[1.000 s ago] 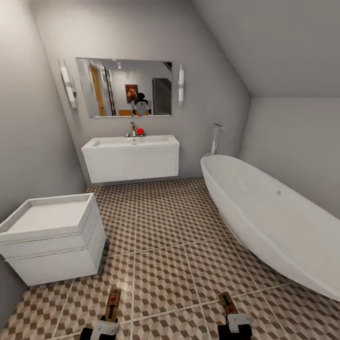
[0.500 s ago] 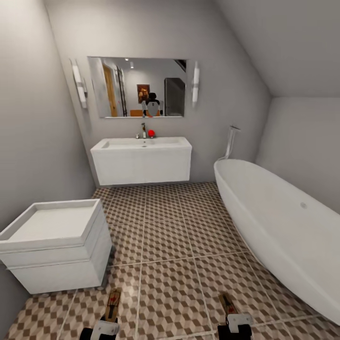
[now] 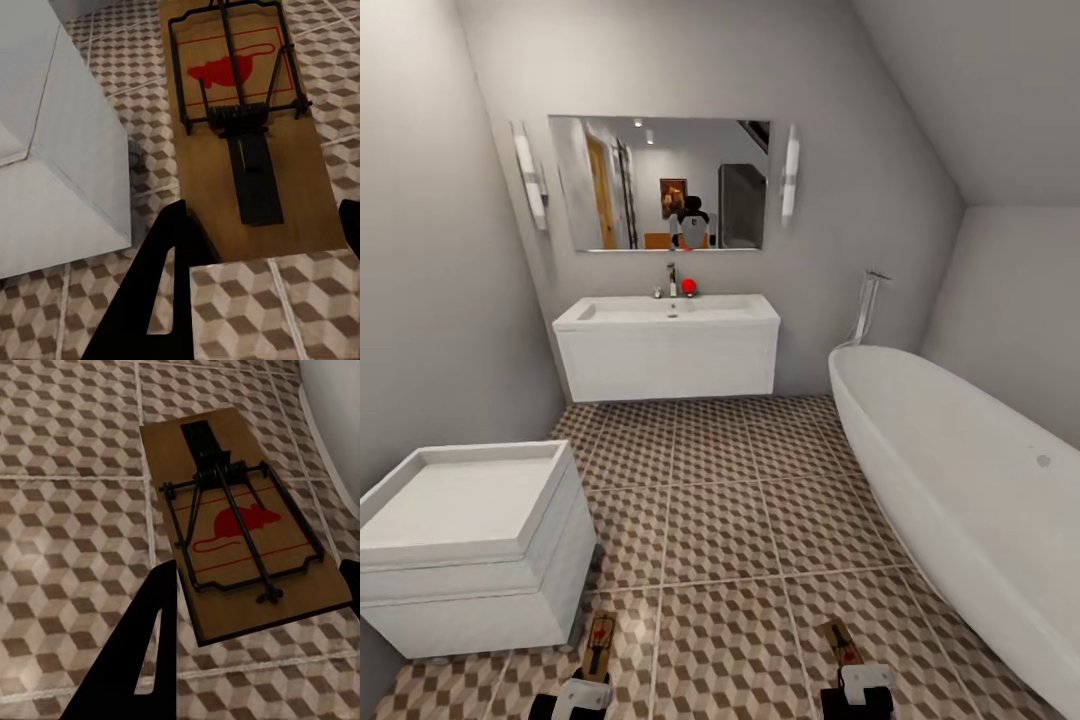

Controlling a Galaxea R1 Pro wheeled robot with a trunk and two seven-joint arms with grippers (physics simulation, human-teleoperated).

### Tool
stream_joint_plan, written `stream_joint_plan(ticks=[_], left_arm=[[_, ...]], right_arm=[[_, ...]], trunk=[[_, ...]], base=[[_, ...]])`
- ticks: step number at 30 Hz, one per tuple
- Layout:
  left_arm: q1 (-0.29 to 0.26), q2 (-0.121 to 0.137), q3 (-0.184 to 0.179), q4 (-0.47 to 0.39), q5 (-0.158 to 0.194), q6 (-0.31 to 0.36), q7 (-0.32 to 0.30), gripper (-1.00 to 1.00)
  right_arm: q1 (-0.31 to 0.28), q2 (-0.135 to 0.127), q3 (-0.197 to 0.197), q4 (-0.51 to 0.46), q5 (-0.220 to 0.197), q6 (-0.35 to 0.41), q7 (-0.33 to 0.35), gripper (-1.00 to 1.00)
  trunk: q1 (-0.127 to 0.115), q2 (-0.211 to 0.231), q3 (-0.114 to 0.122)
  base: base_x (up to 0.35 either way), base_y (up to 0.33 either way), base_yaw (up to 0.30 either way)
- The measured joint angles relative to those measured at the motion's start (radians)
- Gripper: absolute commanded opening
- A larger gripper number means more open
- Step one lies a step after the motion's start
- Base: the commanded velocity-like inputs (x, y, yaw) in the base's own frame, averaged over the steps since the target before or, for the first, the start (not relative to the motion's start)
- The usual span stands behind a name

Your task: Take the four mousetraps from the cabinet in the bathroom and place them on the bathroom floor. Make sure all four end up on the same floor surface, and ensure that at least two of them are either under or directly next to the same bathroom sink.

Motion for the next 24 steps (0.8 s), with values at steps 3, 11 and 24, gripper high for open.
stream_joint_plan(ticks=[3,11,24], left_arm=[[0.0,0.0,0.0,0.0,0.0,0.0,0.0,-1.0],[0.0,0.0,0.0,0.0,0.0,0.0,0.0,-1.0],[0.0,0.0,0.0,0.0,0.0,0.0,0.0,-1.0]], right_arm=[[0.0,0.0,0.0,0.0,0.0,0.0,-0.001,-1.0],[0.0,0.0,0.0,0.0,0.0,0.0,-0.001,-1.0],[0.0,0.0,0.0,0.0,0.0,0.0,0.0,-1.0]], trunk=[[0.0,0.0,0.0],[0.0,0.0,0.0],[0.0,0.0,0.0]], base=[[0.339,0.0,0.006],[0.339,-0.055,0.016],[0.333,-0.102,0.032]])
